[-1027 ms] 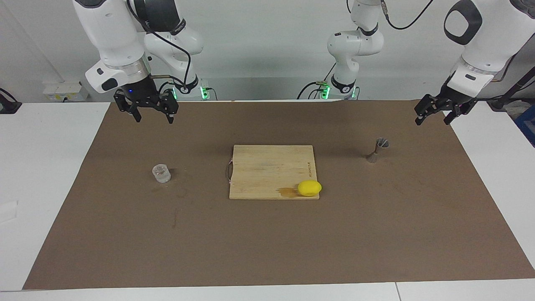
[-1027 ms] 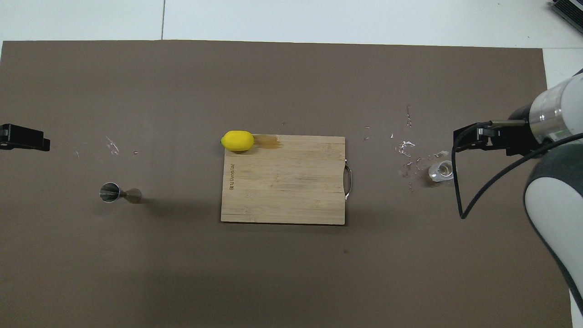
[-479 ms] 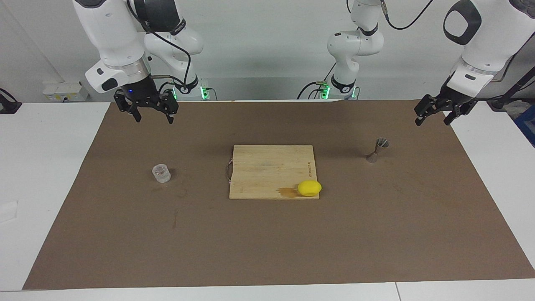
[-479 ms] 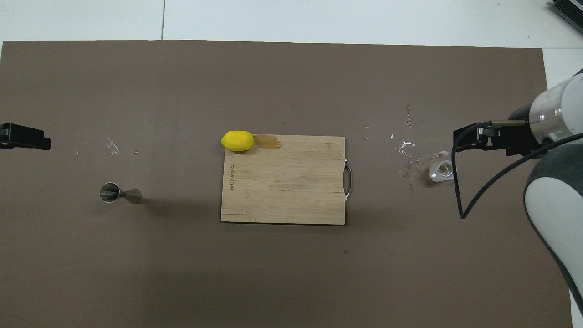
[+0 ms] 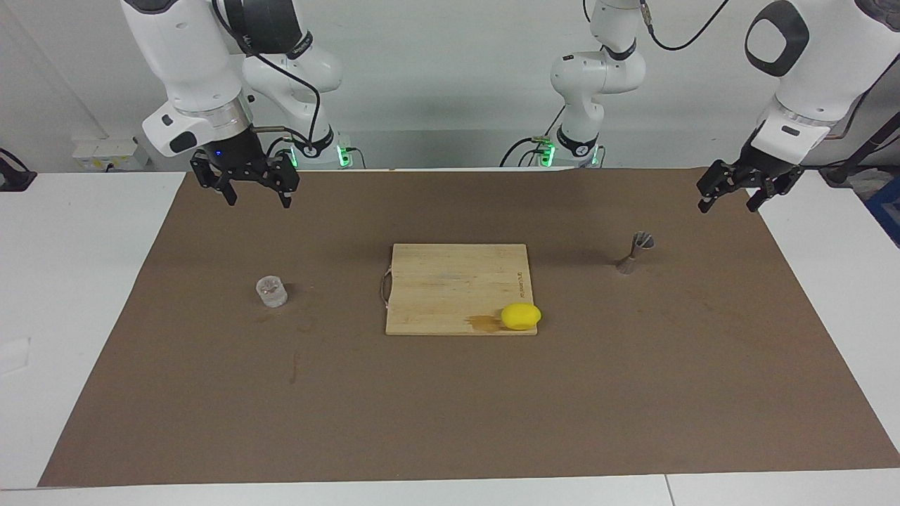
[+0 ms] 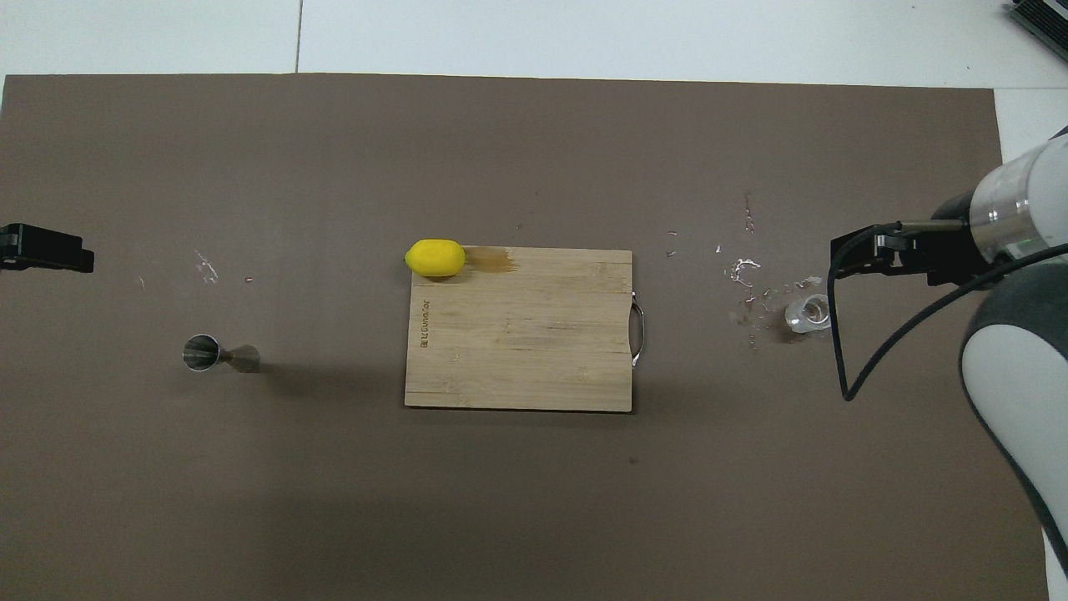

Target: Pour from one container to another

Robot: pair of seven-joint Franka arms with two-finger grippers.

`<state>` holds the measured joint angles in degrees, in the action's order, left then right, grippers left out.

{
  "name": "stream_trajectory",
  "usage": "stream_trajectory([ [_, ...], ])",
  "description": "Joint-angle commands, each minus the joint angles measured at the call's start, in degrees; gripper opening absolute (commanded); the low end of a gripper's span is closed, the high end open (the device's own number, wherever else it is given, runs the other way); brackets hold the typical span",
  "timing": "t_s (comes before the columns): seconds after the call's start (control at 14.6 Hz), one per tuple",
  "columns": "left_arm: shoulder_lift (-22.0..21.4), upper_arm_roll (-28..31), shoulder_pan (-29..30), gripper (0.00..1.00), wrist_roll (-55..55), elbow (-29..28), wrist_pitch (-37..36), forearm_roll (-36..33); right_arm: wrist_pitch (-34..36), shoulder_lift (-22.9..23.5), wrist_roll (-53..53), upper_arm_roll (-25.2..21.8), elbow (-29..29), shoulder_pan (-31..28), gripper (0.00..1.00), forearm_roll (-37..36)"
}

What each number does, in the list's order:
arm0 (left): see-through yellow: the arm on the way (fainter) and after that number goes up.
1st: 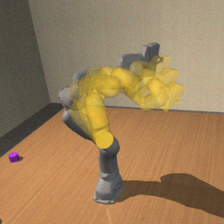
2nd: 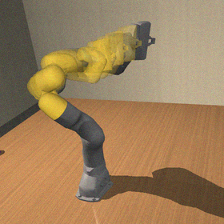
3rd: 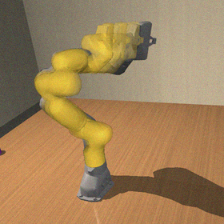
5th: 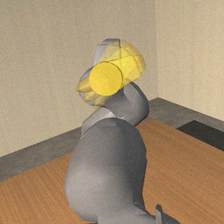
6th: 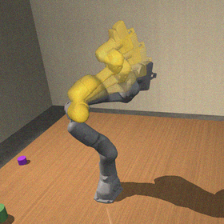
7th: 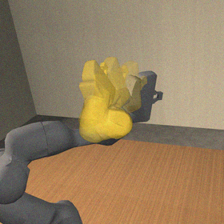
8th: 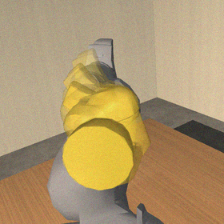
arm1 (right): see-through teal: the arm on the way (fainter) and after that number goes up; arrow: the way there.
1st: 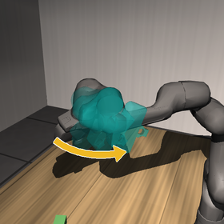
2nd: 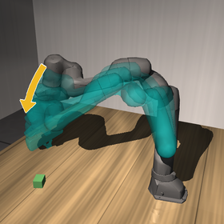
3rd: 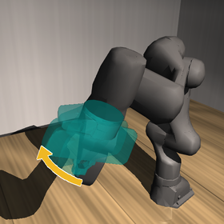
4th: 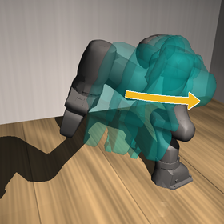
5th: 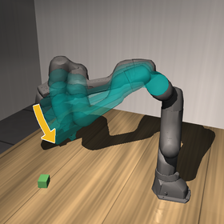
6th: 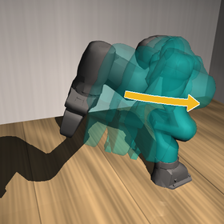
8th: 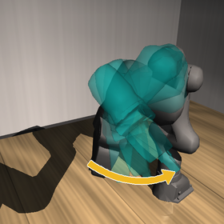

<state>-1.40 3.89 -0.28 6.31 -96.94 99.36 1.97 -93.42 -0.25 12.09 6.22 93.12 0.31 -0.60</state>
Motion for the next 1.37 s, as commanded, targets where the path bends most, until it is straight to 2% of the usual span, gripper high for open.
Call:
stream_trajectory([
  [0.0,0.3,0.1,-0.2,1.00,0.6,0.0,1.4,0.7,-0.2,-0.5,-1.7,0.2,0.7,-0.9,1.00,1.4],
  [0.21,0.3,-0.1,-3.2,1.00,0.6,-0.5,2.0,0.2,-0.2,-0.5,-1.8,0.2,0.7,-0.9,1.00,1.4],
  [0.34,0.2,0.1,-3.9,1.00,0.4,-1.1,4.9,0.2,-0.3,-0.5,-1.7,0.2,0.7,-0.9,1.00,1.3],
  [0.62,-6.2,0.2,-1.3,1.00,0.5,-16.4,15.2,0.1,-0.3,-0.5,-1.7,0.2,0.7,-0.9,1.00,1.4],
  [0.75,-6.9,0.3,-0.7,1.00,0.7,-19.2,19.9,0.1,-0.2,-0.5,-1.7,0.2,0.7,-0.9,1.00,1.4],
  [1.1,-6.3,0.3,1.3,1.00,0.4,-21.5,21.3,-0.5,-0.1,-0.5,-1.7,0.2,0.7,-0.9,1.00,1.4],
  [1.3,-6.4,0.4,2.7,1.00,-0.2,-20.8,16.2,-0.6,0.4,-0.5,-1.6,0.2,0.7,-0.9,1.00,1.4],
])
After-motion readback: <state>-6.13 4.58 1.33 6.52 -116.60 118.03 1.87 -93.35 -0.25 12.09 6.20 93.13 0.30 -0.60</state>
